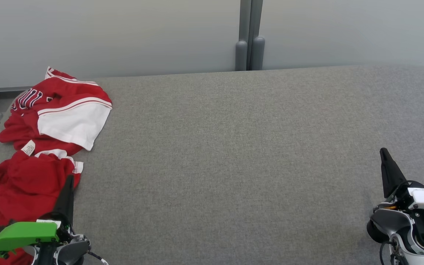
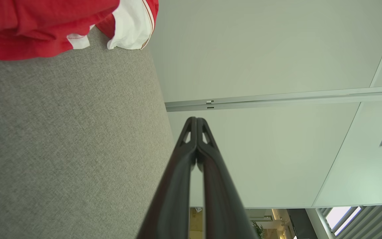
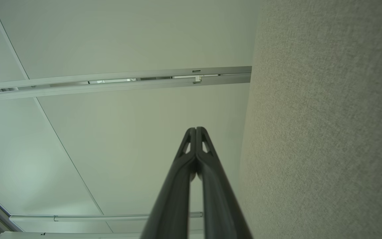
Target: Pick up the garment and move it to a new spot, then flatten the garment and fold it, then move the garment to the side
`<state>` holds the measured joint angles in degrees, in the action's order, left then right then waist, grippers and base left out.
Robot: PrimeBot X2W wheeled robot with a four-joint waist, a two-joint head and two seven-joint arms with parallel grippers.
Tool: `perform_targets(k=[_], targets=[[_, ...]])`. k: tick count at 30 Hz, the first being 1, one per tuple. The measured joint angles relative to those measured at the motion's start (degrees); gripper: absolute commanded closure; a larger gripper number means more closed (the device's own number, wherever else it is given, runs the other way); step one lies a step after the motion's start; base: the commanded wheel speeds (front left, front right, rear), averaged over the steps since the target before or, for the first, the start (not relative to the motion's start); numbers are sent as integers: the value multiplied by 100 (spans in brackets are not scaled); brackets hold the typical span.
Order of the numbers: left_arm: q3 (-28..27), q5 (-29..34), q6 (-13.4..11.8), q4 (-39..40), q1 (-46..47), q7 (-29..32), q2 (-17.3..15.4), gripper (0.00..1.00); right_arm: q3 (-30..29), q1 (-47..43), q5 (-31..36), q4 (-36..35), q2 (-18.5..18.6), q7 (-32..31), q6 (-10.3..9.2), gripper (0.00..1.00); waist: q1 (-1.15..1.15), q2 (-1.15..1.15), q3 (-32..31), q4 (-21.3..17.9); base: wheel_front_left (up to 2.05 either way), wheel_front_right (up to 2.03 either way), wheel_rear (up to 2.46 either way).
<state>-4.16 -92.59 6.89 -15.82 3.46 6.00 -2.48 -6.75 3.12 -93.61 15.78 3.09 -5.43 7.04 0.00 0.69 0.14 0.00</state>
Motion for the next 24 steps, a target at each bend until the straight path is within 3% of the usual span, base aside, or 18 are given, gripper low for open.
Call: perform_targets(k=[24], targets=[[-2, 0, 0, 0, 0, 1, 1, 100, -2, 0, 0, 0, -4, 0, 0, 100, 0, 0, 0, 0, 0, 0, 0]])
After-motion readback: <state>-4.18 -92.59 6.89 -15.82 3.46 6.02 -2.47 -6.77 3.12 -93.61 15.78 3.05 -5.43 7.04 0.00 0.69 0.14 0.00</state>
